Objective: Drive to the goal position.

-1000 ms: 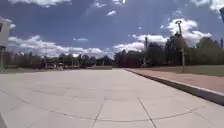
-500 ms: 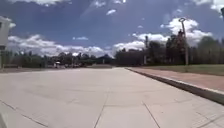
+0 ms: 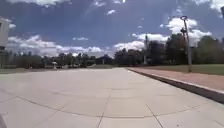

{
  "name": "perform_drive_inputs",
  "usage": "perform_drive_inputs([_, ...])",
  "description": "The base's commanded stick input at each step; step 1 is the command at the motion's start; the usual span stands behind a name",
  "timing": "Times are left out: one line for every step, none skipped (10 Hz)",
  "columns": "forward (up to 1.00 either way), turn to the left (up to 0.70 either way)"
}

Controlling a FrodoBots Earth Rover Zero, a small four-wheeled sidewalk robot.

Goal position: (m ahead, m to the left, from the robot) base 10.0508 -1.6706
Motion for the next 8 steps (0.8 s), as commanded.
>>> perform_drive_inputs([0.70,0.00])
perform_drive_inputs([0.70,0.00])
perform_drive_inputs([0.70,0.00])
perform_drive_inputs([0.70,0.00])
perform_drive_inputs([0.70,0.00])
perform_drive_inputs([0.70,0.00])
perform_drive_inputs([0.70,0.00])
perform_drive_inputs([0.70,0.00])
